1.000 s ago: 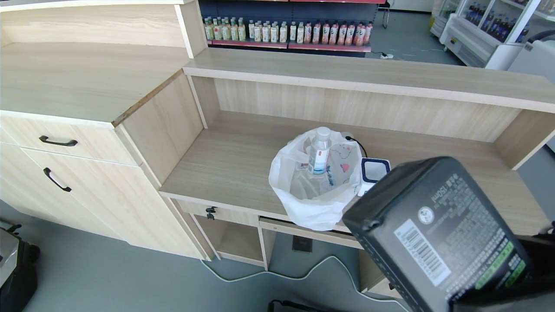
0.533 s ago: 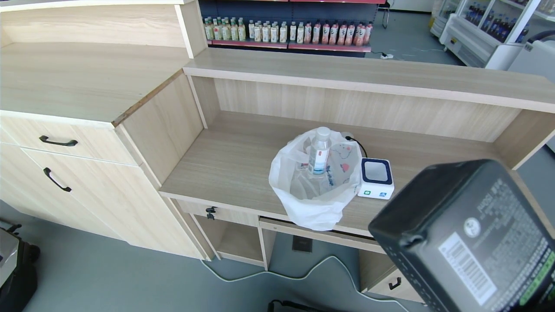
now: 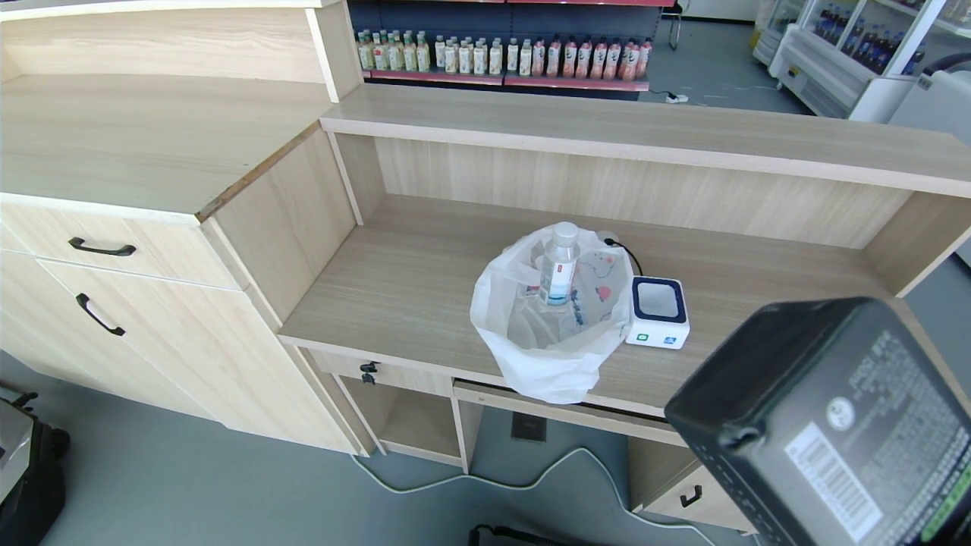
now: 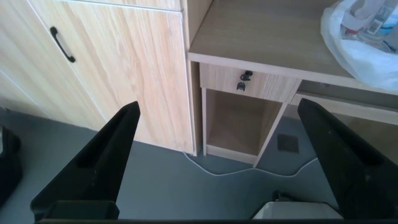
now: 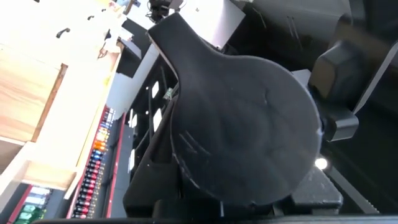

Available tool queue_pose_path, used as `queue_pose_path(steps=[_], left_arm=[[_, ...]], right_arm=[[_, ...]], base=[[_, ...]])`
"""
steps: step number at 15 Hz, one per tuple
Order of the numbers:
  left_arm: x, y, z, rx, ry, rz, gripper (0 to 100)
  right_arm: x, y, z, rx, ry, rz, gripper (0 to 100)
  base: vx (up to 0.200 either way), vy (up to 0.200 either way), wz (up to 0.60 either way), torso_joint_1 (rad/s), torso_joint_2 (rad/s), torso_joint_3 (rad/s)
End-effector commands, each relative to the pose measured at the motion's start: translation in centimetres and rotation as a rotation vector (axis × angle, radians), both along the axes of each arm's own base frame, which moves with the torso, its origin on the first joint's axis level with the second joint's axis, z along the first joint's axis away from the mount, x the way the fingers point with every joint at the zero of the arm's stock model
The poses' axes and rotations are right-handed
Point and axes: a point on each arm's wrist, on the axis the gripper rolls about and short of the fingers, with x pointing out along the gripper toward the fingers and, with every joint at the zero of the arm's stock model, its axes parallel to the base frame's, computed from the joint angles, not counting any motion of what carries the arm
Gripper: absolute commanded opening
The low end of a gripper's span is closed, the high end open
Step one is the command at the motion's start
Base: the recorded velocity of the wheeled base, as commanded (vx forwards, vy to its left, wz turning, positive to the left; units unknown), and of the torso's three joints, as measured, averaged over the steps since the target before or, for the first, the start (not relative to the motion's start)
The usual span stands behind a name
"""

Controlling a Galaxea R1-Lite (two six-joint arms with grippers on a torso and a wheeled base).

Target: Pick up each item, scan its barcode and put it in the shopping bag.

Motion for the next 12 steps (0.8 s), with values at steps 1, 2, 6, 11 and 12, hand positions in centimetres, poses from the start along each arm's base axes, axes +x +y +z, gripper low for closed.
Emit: queue_pose_path(steps=[1,2,6,11,12], left_arm=[[0.0,0.0,0.0,0.0,-0.001,0.001,100],[0.0,0.0,0.0,0.0,-0.001,0.003,100],[0.0,0.0,0.0,0.0,-0.001,0.001,100],[0.0,0.0,0.0,0.0,-0.001,0.001,100],[0.0,0.0,0.0,0.0,-0.001,0.003,100]], right_arm=[[0.0,0.0,0.1,0.002,-0.003,-0.001,0],[-0.1,-0.1,0.1,0.004,-0.006,0.0,0],[-0.1,-0.3,0.3,0.01,-0.013,-0.009,0],[2.3,-2.3,1.3,0.033,0.167,-0.222,0],[3.5,-5.8,1.7,0.158,0.444,-0.537,0]], base=[[0.0,0.0,0.0,0.0,0.0,0.0],[0.0,0.0,0.0,0.0,0.0,0.0],[0.0,0.0,0.0,0.0,0.0,0.0],[0.0,0.0,0.0,0.0,0.0,0.0],[0.0,0.0,0.0,0.0,0.0,0.0]])
